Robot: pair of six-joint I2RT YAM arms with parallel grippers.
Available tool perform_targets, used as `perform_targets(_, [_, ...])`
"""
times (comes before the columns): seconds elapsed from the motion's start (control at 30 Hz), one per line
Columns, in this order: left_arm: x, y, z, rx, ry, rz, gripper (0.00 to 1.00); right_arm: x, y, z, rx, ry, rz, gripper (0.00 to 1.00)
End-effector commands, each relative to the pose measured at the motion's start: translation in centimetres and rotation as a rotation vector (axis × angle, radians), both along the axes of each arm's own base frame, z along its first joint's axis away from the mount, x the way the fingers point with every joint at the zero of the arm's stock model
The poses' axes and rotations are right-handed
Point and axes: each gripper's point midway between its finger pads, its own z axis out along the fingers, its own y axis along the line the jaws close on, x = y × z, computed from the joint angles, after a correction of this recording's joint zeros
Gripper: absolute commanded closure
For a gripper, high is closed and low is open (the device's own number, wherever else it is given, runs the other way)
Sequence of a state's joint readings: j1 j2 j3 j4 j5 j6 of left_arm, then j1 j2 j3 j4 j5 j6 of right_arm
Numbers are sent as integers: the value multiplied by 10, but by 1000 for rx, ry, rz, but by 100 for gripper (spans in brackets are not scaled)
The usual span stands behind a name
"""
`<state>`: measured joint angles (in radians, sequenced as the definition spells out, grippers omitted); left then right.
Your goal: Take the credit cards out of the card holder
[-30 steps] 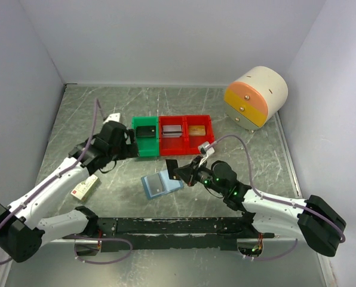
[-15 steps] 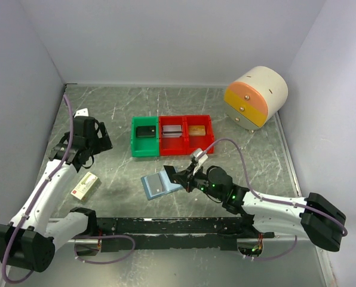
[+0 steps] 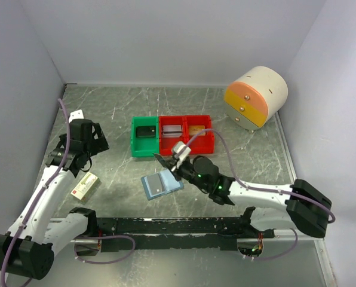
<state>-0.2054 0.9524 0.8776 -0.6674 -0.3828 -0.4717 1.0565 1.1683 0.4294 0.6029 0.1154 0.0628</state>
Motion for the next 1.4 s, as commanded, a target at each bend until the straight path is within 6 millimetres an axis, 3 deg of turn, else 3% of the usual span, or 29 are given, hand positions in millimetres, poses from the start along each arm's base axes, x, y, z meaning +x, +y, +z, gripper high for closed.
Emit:
perform_targets(0.0, [-3,12,18,16,-67,62,0,29,19,21,-177,-200,-16,100])
perform_targets(0.17, [-6,15,28,12,-125,68,0,56,39,33,-297,-309,-37,100])
perform_targets(0.47, [-8,18,35,13,-150,88,0,103,68,18,-527,-418,-86,100])
perform_targets(0.53, [-9,20,36,16,-150,96,0,116,80,30,-519,-423,-91,100])
perform_targets(0.73, [-13,25,41,20,-173,126,0,141,91,12,-598,-414,-50,100])
perform_targets(0.9, [-17,29,47,22,-201,150,0,155,96,-12,-671,-382,-44,100])
perform_targets(1.37, [-18,30,49,21,-209,155,0,194,108,-52,-844,-373,-16,100])
